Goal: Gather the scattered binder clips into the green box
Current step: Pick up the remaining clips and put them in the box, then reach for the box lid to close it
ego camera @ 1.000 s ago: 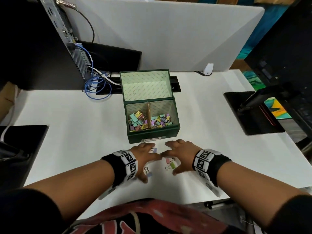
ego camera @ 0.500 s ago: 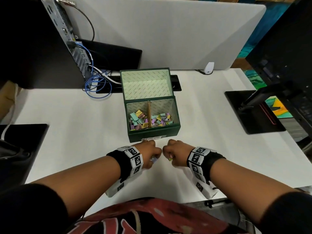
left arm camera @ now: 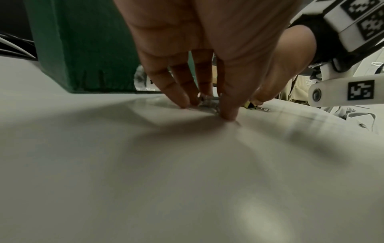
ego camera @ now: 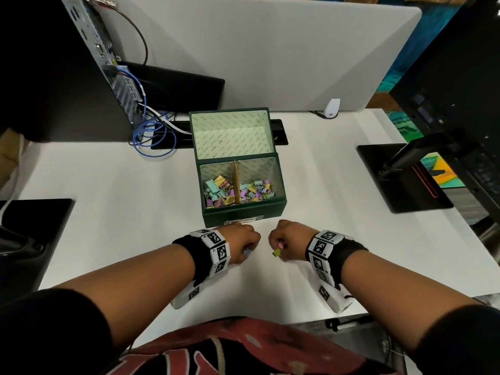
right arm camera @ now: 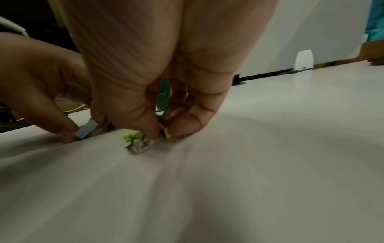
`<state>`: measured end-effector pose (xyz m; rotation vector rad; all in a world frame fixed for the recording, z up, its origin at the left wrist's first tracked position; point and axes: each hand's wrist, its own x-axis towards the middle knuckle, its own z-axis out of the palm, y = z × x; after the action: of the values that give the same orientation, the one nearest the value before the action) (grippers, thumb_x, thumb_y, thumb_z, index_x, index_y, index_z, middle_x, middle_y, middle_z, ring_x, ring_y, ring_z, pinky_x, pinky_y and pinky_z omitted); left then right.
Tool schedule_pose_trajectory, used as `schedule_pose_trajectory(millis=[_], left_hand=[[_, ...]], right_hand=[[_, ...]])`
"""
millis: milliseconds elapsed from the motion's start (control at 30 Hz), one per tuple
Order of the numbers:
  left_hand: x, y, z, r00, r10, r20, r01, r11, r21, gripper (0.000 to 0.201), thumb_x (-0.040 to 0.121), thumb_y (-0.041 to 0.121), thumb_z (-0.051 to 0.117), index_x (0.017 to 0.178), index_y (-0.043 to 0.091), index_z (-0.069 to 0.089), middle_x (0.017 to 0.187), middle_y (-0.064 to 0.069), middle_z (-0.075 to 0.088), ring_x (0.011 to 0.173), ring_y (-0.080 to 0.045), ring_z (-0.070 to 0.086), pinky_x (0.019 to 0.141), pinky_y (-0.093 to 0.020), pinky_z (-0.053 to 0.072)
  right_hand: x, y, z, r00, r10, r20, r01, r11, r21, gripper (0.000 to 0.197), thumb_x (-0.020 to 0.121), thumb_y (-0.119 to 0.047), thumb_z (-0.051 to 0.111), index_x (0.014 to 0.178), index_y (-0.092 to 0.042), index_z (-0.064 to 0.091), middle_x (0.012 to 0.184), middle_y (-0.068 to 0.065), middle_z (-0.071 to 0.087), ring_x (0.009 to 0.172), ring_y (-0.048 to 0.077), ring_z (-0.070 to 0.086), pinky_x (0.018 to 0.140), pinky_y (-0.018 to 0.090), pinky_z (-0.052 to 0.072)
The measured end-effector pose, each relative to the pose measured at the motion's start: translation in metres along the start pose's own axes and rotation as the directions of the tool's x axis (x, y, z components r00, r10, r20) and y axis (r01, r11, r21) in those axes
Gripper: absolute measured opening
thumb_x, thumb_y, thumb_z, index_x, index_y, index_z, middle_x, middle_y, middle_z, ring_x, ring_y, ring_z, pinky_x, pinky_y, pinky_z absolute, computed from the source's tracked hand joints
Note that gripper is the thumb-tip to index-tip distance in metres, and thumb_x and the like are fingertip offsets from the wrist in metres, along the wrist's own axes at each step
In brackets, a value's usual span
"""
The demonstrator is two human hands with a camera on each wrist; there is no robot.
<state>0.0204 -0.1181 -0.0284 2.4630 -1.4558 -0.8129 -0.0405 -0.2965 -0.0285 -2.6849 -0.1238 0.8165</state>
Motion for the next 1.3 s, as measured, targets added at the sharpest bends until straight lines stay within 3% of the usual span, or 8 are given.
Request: schedule_pose_trajectory(millis=[233,333,433,567,733,900,1067,1300], left_hand=[[0.004,-0.002,0.000,0.999,-0.047,0.025,0.047,0.999,-0.002,0.018,0.079,0.016,0.056,0.078,0.026,0.042,0.090,0.000,0.046,0.079,-0.023,0.049,0.067,-0.024,0.036],[0.004,-0.001,0.000,0.996,-0.071,0.059,0.073,0.996,-0.040,0.013,0.078,0.014,0.059,0.085,0.021,0.051,0.091,0.001,0.045,0.080,-0.024,0.051,0.067,-0.023,0.036],[0.003,-0.002,-0.003,0.991,-0.084,0.104,0.092,0.993,-0.075,0.017,0.076,0.017,0.062,0.088,0.023,0.053,0.093,0.002,0.047,0.081,-0.022,0.051,0.067,-0.024,0.039],[0.002,-0.002,-0.006,0.980,-0.152,0.132,0.168,0.979,-0.114,0.023,0.073,0.017,0.063,0.073,0.032,0.046,0.090,0.000,0.058,0.080,-0.021,0.055,0.072,-0.033,0.051],[0.000,-0.006,-0.013,0.977,-0.182,0.115,0.204,0.954,-0.220,0.029,0.064,0.015,0.068,0.059,0.033,0.047,0.079,-0.001,0.061,0.077,-0.024,0.060,0.070,-0.038,0.054],[-0.008,0.001,-0.038,0.980,-0.173,-0.099,0.114,0.895,-0.431,0.034,0.071,0.007,0.068,0.063,0.031,0.046,0.066,0.013,0.050,0.062,-0.003,0.047,0.058,-0.012,0.041],[-0.003,0.006,-0.099,0.889,-0.313,-0.335,-0.038,0.678,-0.734,0.032,0.069,0.013,0.078,0.079,0.030,0.052,0.084,0.009,0.057,0.074,-0.007,0.057,0.069,-0.018,0.048],[-0.016,-0.028,-0.112,0.645,-0.559,-0.520,0.188,0.777,-0.601,0.055,0.073,0.025,0.074,0.120,0.030,0.045,0.126,-0.003,0.043,0.116,-0.019,0.044,0.099,-0.036,0.041]], right_hand=[[-0.010,0.010,-0.009,0.988,0.092,-0.124,-0.068,0.980,0.185,0.017,0.073,-0.009,0.067,0.089,-0.014,0.068,0.093,0.002,0.050,0.081,0.019,0.053,0.075,0.028,0.045],[-0.015,0.008,-0.020,0.980,0.086,-0.179,-0.037,0.965,0.259,0.017,0.073,-0.006,0.068,0.090,-0.011,0.069,0.092,0.003,0.053,0.084,0.021,0.056,0.081,0.032,0.048],[-0.018,0.004,-0.036,0.961,0.077,-0.267,0.015,0.945,0.327,0.015,0.074,-0.005,0.068,0.087,-0.010,0.068,0.082,-0.003,0.051,0.078,0.016,0.053,0.072,0.021,0.044],[-0.015,-0.005,-0.064,0.915,0.073,-0.396,0.120,0.889,0.442,0.017,0.073,-0.001,0.068,0.081,-0.016,0.064,0.082,0.000,0.053,0.074,0.014,0.052,0.065,0.007,0.040],[-0.006,-0.016,-0.094,0.862,0.094,-0.498,0.189,0.853,0.487,0.019,0.074,-0.001,0.067,0.081,-0.018,0.062,0.082,-0.003,0.053,0.071,0.005,0.049,0.062,0.001,0.038],[0.000,-0.019,-0.111,0.805,0.136,-0.577,0.236,0.820,0.522,0.017,0.074,-0.002,0.066,0.080,-0.017,0.063,0.084,0.002,0.056,0.070,0.010,0.050,0.059,0.003,0.040],[0.005,-0.018,-0.120,0.806,0.173,-0.566,0.242,0.777,0.582,0.022,0.074,0.004,0.063,0.077,-0.018,0.061,0.069,-0.002,0.055,0.055,0.002,0.052,0.056,0.008,0.046],[0.006,-0.020,-0.119,0.801,0.195,-0.566,0.235,0.767,0.597,0.018,0.075,0.002,0.062,0.077,-0.016,0.061,0.073,0.002,0.056,0.064,0.014,0.050,0.063,0.020,0.046]])
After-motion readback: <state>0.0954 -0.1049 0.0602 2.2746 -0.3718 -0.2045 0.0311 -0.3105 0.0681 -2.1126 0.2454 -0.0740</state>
